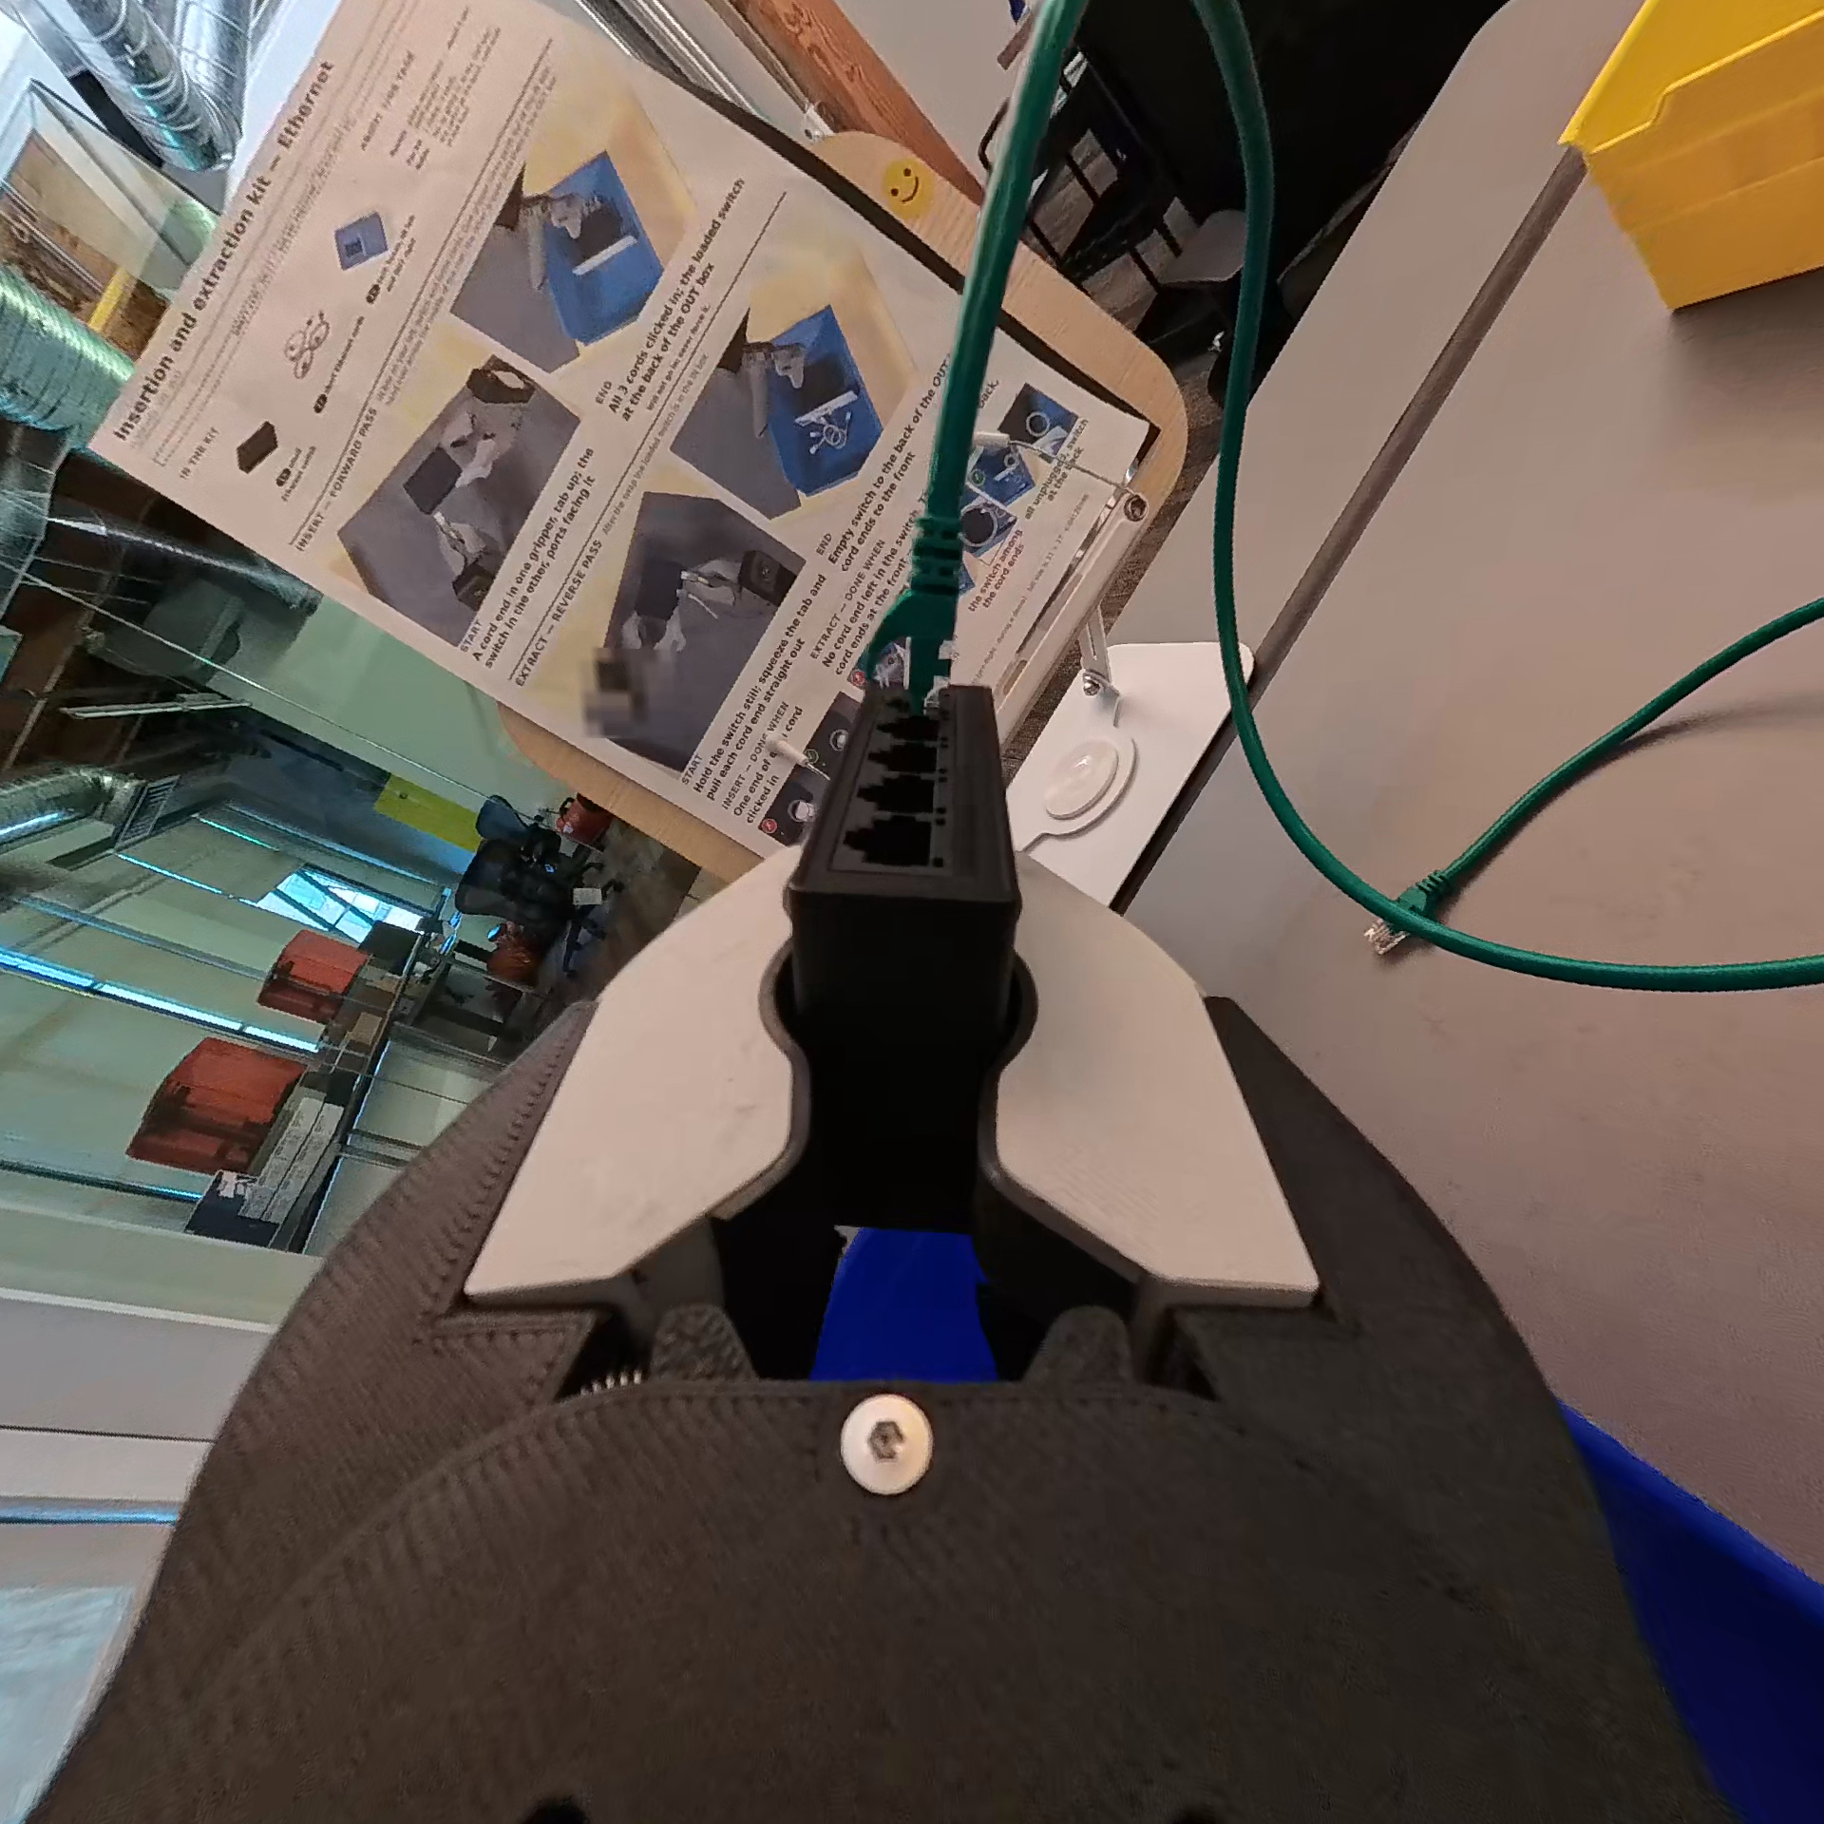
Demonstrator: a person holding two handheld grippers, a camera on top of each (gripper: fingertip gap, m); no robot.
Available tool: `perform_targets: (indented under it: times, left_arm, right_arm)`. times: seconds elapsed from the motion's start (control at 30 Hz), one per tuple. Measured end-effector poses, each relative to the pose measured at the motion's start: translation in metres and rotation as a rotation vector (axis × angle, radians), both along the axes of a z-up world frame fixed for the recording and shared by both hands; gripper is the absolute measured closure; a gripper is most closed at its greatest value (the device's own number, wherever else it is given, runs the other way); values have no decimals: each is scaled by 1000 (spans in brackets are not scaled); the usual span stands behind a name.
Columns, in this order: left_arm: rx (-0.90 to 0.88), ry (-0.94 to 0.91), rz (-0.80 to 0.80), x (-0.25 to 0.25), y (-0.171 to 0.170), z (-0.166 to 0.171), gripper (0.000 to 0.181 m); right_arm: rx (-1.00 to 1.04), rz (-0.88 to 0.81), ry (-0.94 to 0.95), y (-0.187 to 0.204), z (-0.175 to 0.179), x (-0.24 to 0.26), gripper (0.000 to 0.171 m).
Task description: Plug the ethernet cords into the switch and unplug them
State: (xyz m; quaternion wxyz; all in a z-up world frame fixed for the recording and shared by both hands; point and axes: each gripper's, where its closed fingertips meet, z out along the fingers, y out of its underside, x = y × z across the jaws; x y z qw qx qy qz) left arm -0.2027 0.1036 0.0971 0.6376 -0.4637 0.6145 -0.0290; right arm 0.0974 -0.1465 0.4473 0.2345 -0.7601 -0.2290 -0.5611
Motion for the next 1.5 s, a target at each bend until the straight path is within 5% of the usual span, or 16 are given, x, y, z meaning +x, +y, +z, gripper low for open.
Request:
perform_targets:
  times: [0.4,0.6,1.1,1.5]
  left_arm:
    - [-19,41,45,1,12,-11,151]
    - [-23,64,61,1,14,-14,151]
    - [-16,84,59,5,11,-17,151]
    - [-20,80,70,2,15,-17,151]
  right_arm:
    - [64,-247,-74,-84,116,45,156]
    - [83,-257,-95,-118,135,46,156]
    - [10,-259,-35,-65,73,92,156]
    - [26,-247,-15,-44,61,107,156]
